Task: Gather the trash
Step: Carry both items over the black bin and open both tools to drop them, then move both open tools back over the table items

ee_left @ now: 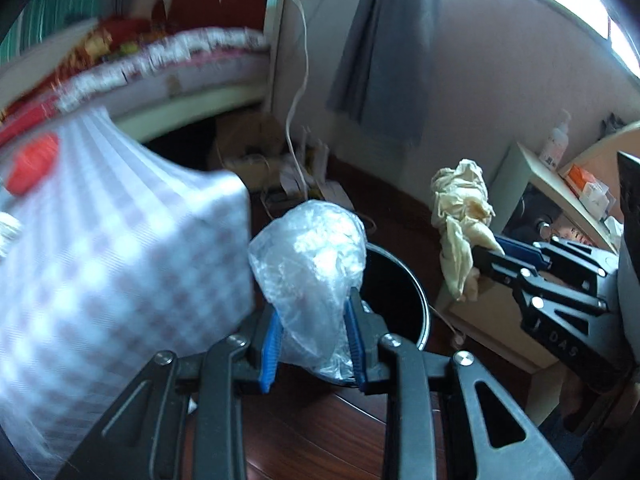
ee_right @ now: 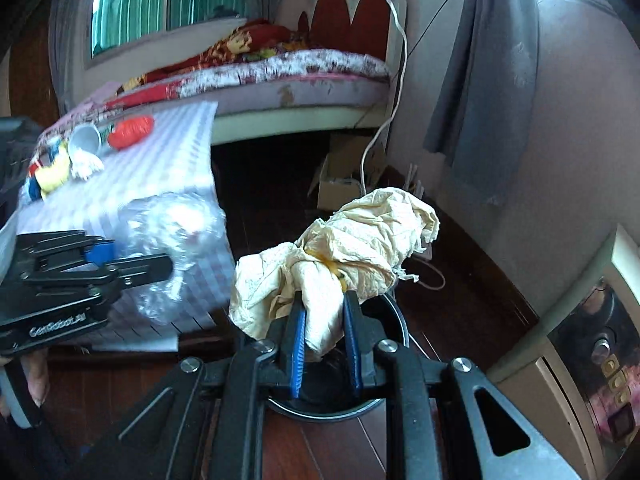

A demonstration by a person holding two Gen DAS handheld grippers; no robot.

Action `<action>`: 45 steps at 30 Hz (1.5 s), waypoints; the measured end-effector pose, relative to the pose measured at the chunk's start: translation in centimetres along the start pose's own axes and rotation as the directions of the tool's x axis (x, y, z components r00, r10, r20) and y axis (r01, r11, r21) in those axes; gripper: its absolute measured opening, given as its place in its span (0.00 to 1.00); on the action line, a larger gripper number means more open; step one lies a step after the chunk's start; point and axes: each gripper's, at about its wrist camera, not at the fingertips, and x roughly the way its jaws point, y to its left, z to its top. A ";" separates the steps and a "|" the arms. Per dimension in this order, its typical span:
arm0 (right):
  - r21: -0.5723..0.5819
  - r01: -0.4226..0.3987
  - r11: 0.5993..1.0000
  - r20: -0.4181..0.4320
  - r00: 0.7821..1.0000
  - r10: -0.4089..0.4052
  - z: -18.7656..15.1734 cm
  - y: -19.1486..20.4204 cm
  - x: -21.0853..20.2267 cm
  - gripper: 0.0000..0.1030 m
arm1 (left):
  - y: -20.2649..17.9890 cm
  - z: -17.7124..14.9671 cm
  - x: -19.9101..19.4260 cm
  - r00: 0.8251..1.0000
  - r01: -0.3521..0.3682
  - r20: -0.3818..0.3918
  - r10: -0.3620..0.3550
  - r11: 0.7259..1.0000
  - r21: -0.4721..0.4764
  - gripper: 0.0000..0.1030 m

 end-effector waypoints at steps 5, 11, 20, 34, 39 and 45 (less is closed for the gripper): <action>-0.041 -0.039 0.998 -0.064 0.997 0.036 -1.7 -1.4 3.0 0.18 | -0.7 0.0 3.2 0.999 0.021 -0.050 -0.021 1.000 0.006 0.30; -0.052 -0.089 0.995 -0.134 0.988 0.081 -2.5 -1.9 6.7 0.18 | -1.0 0.2 5.8 0.993 0.052 -0.111 -0.049 0.998 0.030 0.30; -0.037 -0.050 0.998 -0.263 0.964 0.039 -4.5 -4.5 11.0 0.94 | -0.2 -0.7 7.7 0.988 0.004 -0.156 0.000 1.000 0.023 0.99; 0.005 0.023 1.000 -0.169 0.985 -0.022 -2.0 -1.3 5.8 0.99 | 2.6 -3.2 -2.8 0.961 -0.277 -0.006 0.277 0.959 -0.054 0.99; 0.001 -0.004 1.000 -0.145 0.989 0.004 -0.9 1.4 4.5 0.99 | 3.8 -2.6 -3.5 0.951 -0.307 0.021 0.309 0.949 -0.068 0.99; 0.003 -0.029 1.000 -0.082 0.996 0.029 0.7 4.4 2.3 0.99 | 5.4 -2.0 -5.4 0.938 -0.334 0.066 0.341 0.937 -0.100 0.99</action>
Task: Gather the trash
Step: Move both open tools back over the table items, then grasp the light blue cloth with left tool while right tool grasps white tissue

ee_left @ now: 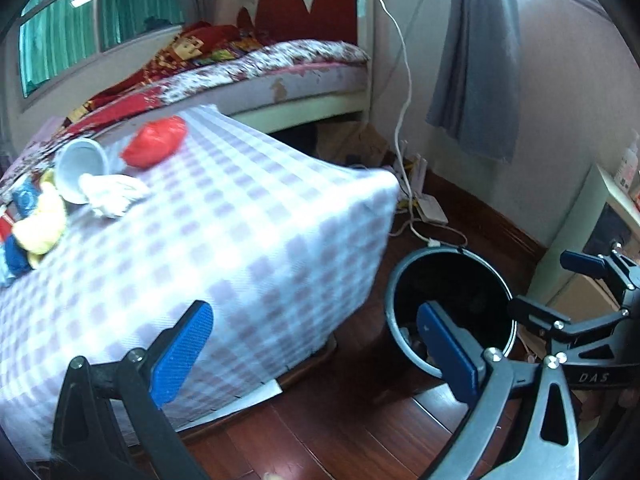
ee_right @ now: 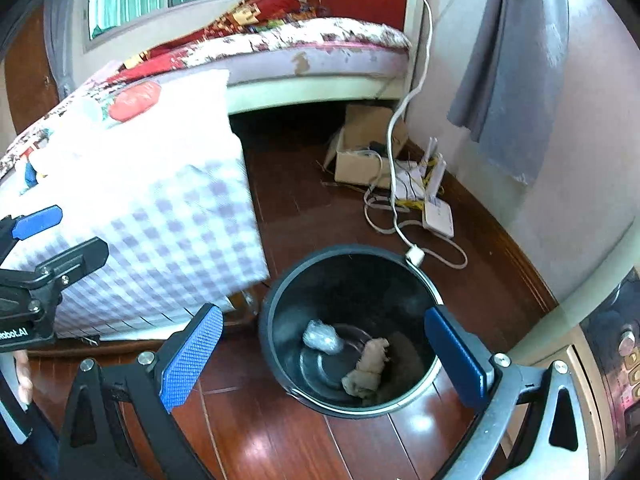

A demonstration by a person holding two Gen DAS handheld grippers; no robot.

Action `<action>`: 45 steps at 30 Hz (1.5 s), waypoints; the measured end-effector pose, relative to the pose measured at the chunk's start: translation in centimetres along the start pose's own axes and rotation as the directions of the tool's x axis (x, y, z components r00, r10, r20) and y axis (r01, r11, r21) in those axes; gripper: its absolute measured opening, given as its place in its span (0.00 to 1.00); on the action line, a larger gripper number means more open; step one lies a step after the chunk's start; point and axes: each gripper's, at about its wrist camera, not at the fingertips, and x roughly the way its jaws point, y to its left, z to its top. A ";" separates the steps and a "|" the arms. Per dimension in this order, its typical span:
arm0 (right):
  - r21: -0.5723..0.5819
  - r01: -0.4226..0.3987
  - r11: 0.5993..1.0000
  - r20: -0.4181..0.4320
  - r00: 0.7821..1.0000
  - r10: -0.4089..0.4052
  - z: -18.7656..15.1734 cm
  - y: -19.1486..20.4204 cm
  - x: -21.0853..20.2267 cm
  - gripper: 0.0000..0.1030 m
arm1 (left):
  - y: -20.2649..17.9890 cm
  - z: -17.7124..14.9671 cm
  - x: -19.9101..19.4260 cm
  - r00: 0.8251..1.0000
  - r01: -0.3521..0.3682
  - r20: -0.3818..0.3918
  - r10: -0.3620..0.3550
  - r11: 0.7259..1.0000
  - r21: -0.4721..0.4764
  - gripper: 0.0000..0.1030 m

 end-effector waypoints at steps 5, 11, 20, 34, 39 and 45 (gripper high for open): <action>-0.001 -0.071 0.997 0.112 0.991 0.071 1.7 2.9 -2.5 0.99 | 3.0 0.3 -2.4 0.999 -0.032 0.040 0.033 0.999 -0.031 0.99; -0.084 -0.199 0.976 0.092 0.974 0.207 4.2 8.6 -3.2 0.99 | 7.7 0.2 -5.2 0.993 -0.102 0.052 0.106 0.993 -0.064 0.99; -0.209 -0.309 0.928 0.104 0.936 0.335 7.6 17.7 -2.3 0.99 | 17.6 -1.9 -8.0 0.978 -0.198 0.020 0.208 0.954 -0.227 0.99; -0.323 -0.346 0.881 0.075 0.918 0.388 13.5 26.8 2.4 0.79 | 32.6 -2.7 -6.0 0.939 -0.325 -0.040 0.342 0.841 -0.433 0.88; -0.350 -0.342 0.872 0.034 0.926 0.377 15.3 29.0 5.7 0.71 | 35.6 -1.7 -3.8 0.943 -0.315 -0.054 0.327 0.831 -0.458 0.78; -0.380 -0.326 0.865 -0.005 0.936 0.351 16.3 30.9 8.6 0.65 | 36.7 -0.5 -2.0 0.951 -0.296 -0.057 0.305 0.836 -0.462 0.75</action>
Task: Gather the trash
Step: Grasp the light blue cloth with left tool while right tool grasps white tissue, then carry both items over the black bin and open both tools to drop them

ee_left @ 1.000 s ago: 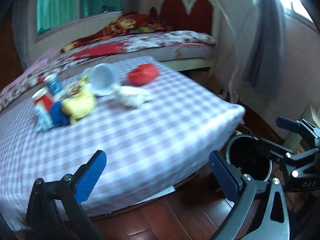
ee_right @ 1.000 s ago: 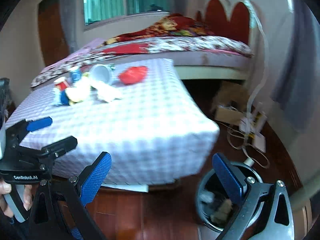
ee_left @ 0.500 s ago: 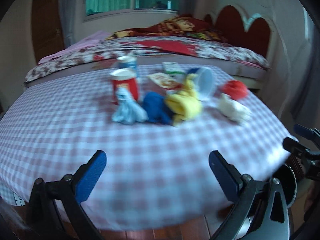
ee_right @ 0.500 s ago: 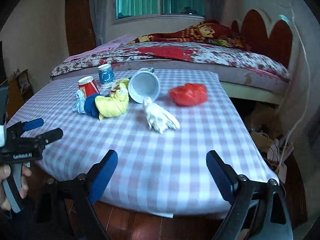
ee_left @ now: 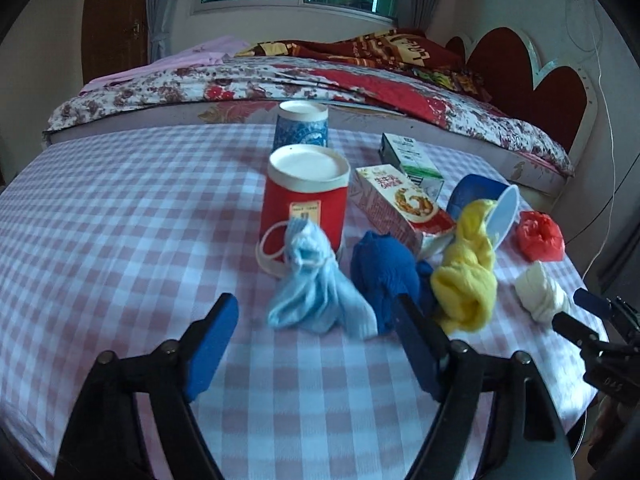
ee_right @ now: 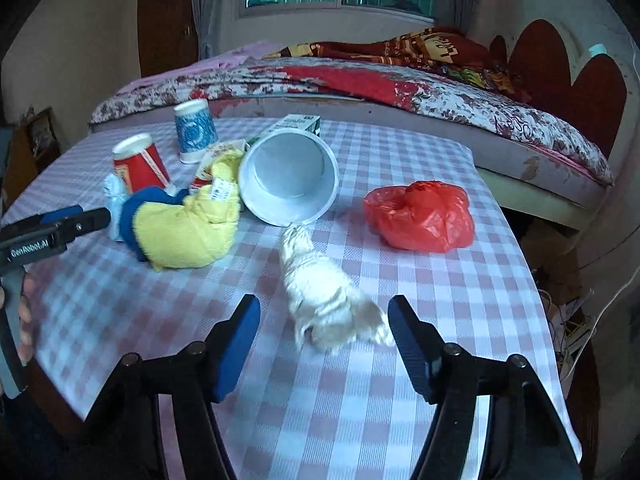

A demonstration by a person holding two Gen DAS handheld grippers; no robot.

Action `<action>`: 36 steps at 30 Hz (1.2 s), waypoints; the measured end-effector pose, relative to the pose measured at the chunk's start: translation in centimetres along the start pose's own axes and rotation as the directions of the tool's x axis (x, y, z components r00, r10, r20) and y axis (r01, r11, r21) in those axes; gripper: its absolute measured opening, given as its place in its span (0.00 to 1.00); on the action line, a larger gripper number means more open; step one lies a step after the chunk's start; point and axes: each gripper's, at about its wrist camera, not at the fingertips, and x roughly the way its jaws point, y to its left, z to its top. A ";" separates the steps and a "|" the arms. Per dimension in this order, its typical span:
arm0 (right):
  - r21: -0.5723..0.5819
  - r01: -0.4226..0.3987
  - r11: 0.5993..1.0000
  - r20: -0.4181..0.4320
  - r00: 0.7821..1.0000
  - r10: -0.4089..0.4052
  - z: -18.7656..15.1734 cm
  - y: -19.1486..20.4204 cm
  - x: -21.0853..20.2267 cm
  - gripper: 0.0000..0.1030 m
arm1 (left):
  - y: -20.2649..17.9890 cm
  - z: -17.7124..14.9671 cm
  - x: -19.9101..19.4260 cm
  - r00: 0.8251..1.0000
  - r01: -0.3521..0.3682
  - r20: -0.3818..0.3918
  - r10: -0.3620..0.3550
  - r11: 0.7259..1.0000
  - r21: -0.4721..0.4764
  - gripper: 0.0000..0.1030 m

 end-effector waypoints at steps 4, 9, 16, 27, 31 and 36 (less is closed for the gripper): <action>0.002 0.006 1.000 -0.033 0.999 -0.006 0.3 -0.2 1.4 0.52 | 0.4 0.2 1.2 0.999 0.014 -0.029 -0.014 1.000 -0.019 0.70; 0.027 -0.006 1.000 -0.053 0.999 0.008 0.2 -0.3 2.1 0.49 | 1.4 0.0 1.2 0.998 0.042 -0.041 -0.045 0.997 -0.065 0.66; 0.034 -0.011 0.999 -0.048 0.999 0.013 0.1 0.0 2.1 0.49 | 1.9 -0.1 0.8 0.999 0.013 -0.035 -0.015 0.999 -0.053 0.58; 0.097 -0.068 0.993 -0.030 0.997 0.071 -0.1 -0.7 1.2 0.31 | 1.1 -0.8 -0.4 0.998 0.048 -0.045 -0.048 0.999 -0.003 0.07; 0.120 -0.080 0.990 0.017 0.997 0.078 -0.5 -1.0 -1.0 0.31 | 0.4 -1.4 -2.1 0.998 0.055 -0.020 -0.055 0.998 0.020 0.07; 0.137 -0.078 0.987 0.073 0.995 0.068 -1.4 -1.5 -4.7 0.31 | -1.1 -2.2 -4.7 0.995 0.098 0.018 -0.099 0.994 0.037 0.07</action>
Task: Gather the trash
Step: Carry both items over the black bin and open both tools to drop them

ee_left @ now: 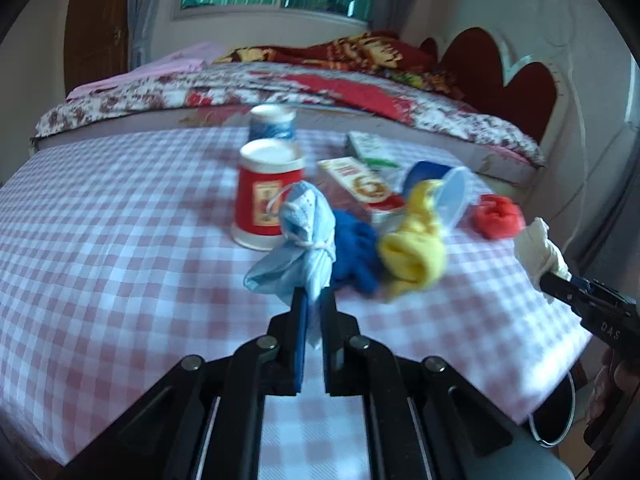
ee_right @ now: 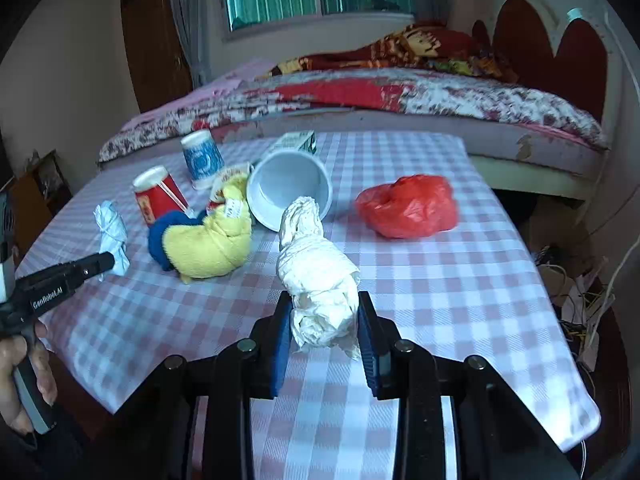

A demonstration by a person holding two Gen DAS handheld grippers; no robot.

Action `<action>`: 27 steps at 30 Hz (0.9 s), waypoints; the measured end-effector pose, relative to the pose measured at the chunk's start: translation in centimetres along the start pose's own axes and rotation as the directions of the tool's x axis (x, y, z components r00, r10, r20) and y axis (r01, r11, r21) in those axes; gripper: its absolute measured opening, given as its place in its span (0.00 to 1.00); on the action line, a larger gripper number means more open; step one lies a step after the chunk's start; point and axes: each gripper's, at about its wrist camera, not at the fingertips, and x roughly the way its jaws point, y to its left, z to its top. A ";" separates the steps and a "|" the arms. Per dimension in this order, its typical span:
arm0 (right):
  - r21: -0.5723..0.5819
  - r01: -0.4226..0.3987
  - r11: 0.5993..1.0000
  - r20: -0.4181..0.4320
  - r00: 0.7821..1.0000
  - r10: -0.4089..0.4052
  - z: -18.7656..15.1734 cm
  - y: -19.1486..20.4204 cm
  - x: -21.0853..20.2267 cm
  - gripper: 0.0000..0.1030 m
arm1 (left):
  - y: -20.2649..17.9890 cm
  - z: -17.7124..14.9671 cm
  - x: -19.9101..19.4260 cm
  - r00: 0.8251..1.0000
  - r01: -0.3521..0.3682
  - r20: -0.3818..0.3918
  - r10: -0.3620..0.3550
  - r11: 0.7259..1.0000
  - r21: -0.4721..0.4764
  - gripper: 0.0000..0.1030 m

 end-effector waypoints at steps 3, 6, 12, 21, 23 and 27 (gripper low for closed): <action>0.001 0.009 1.000 0.037 0.999 -0.009 -0.5 0.0 -2.6 0.31 | -1.4 -0.5 -1.5 0.999 0.030 0.024 -0.031 0.999 0.019 0.07; 0.002 0.017 1.000 0.070 0.997 -0.017 -1.4 -0.1 -5.2 0.31 | -2.9 -1.1 -2.7 0.997 0.066 0.038 -0.068 0.997 0.036 0.07; 0.009 0.037 0.999 0.100 0.994 -0.037 -3.3 -1.2 -8.7 0.31 | -6.1 -2.1 -4.2 0.991 0.118 0.047 -0.122 0.990 0.078 0.07; 0.087 0.093 0.992 0.113 0.988 -0.103 -6.6 -5.2 -12.3 0.31 | -11.8 -3.5 -5.2 0.979 0.193 0.027 -0.200 0.968 0.160 0.07; 0.112 0.111 0.988 0.118 0.985 -0.124 -7.2 -6.3 -13.2 0.31 | -13.3 -4.0 -5.3 0.976 0.208 0.020 -0.216 0.960 0.185 0.07; 0.152 0.144 0.978 0.119 0.979 -0.163 -8.5 -8.3 -14.7 0.31 | -16.4 -4.8 -5.3 0.967 0.249 -0.002 -0.255 0.942 0.227 0.07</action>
